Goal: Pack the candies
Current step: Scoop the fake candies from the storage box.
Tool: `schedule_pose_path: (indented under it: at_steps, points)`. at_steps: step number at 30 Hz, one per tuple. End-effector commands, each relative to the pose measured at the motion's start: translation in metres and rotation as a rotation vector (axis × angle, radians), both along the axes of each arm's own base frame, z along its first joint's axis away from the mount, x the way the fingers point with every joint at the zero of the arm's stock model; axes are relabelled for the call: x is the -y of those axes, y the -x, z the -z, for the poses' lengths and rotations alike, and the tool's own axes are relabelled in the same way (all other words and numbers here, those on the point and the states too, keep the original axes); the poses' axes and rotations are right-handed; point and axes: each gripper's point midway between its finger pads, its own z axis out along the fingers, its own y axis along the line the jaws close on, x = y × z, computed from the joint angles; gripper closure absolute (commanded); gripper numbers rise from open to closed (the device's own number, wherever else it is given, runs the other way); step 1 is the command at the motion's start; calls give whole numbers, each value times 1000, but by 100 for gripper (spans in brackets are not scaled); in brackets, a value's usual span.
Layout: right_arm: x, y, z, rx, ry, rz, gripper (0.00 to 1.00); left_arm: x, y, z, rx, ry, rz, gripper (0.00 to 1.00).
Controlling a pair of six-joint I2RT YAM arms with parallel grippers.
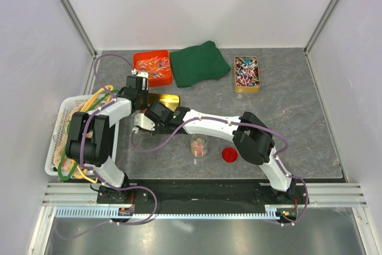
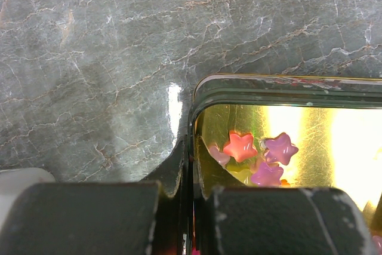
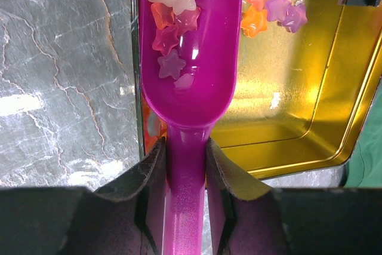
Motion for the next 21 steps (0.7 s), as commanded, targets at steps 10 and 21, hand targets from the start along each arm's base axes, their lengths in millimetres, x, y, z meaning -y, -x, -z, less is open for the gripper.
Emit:
schedule_pose_path:
  at_steps: [10, 21]
  points:
    - [-6, 5, -23, -161, -185, 50, 100, 3, -22, -20, 96, 42, -30, 98]
    - [2, 5, -45, -215, -306, 26, 100, 3, -23, -18, 92, 45, -28, 98]
